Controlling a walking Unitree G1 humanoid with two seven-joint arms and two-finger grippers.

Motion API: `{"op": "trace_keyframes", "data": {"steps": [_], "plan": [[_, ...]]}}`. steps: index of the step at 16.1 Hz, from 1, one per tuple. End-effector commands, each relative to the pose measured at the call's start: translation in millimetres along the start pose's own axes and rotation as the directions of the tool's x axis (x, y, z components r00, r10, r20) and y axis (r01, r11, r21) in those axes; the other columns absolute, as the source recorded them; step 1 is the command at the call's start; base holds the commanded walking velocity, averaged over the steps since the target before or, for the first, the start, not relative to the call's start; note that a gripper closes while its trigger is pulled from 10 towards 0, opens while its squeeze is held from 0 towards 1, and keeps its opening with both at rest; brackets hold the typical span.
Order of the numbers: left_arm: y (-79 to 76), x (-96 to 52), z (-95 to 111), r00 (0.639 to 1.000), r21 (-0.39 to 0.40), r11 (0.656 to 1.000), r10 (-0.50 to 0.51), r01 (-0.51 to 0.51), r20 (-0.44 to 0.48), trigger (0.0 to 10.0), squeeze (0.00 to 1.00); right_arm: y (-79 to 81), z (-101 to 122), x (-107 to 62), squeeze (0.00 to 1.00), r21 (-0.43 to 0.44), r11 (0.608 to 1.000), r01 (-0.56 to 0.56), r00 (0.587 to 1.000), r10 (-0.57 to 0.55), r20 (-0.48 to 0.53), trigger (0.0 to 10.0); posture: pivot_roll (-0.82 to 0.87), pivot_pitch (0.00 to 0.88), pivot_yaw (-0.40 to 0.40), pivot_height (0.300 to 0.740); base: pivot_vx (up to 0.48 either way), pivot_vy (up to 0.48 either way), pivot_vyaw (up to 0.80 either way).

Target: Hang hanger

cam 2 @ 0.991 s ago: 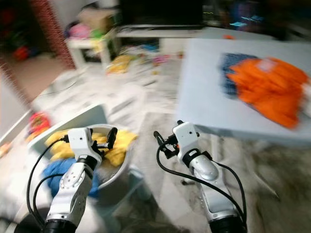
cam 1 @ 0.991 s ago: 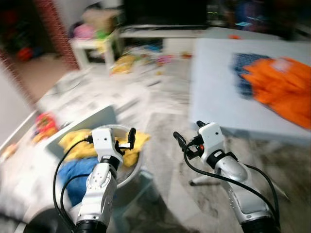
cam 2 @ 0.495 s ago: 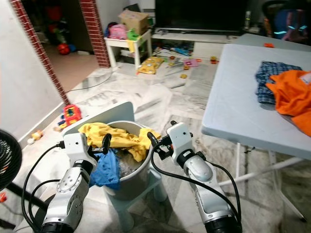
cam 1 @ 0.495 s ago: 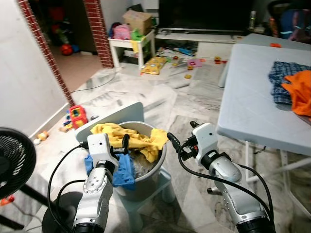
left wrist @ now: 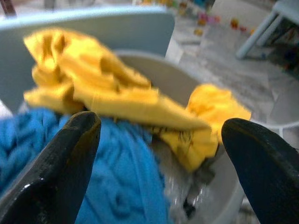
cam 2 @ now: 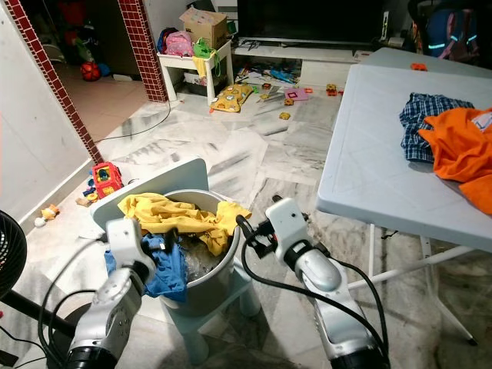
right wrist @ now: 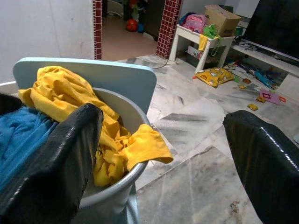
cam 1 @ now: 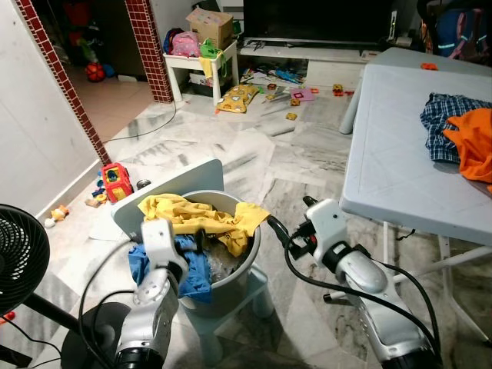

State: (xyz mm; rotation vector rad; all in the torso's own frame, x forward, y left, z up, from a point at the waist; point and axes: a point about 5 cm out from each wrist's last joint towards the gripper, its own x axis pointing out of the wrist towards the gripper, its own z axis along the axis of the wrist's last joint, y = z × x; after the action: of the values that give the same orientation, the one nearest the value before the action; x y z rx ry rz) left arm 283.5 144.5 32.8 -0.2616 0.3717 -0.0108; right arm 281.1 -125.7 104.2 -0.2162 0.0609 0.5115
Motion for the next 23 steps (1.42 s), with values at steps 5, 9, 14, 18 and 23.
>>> {"op": "trace_keyframes", "data": {"steps": [5, 9, 14, 18, 23], "plan": [[15.8, 5.0, -13.3, 0.99, 0.024, 0.999, 0.049, -0.046, -0.135, 10.0, 0.0, -4.7, -0.3, -33.0, 0.0, -0.025, 0.999, -0.045, 0.996, 0.043, -0.074, 10.0, -0.25, 0.013, 0.003, 0.74, 0.0, 0.0, 0.0], [9.2, 2.6, -17.1, 0.989, 0.017, 0.999, 0.046, -0.044, -0.138, 10.0, 0.0, 1.2, -2.5, -60.9, 0.0, -0.026, 0.989, -0.147, 0.978, 0.141, -0.155, 10.0, -0.29, 0.056, -0.01, 0.74, 0.0, 0.0, 0.0], [14.8, 12.8, -11.8, 0.98, 0.067, 0.993, 0.104, -0.094, -0.168, 10.0, 0.0, 8.6, 1.0, -88.7, 0.0, -0.017, 0.974, -0.225, 0.946, 0.215, -0.245, 10.0, -0.34, 0.122, -0.052, 0.74, 0.0, 0.0, 0.0], [24.4, 18.4, -8.5, 0.973, 0.061, 0.991, 0.129, -0.119, -0.191, 0.0, 0.0, 9.2, 2.1, -96.2, 0.0, -0.007, 0.972, -0.235, 0.936, 0.225, -0.272, 10.0, -0.37, 0.134, -0.048, 0.74, 0.0, 0.0, 0.0], [24.2, 24.5, -10.0, 0.965, 0.029, 0.995, 0.104, -0.1, -0.242, 0.0, 0.0, 11.7, 1.4, -95.3, 0.0, -0.002, 0.969, -0.245, 0.926, 0.234, -0.296, 10.0, -0.36, 0.129, -0.033, 0.74, 0.0, 0.0, 0.0]]}}
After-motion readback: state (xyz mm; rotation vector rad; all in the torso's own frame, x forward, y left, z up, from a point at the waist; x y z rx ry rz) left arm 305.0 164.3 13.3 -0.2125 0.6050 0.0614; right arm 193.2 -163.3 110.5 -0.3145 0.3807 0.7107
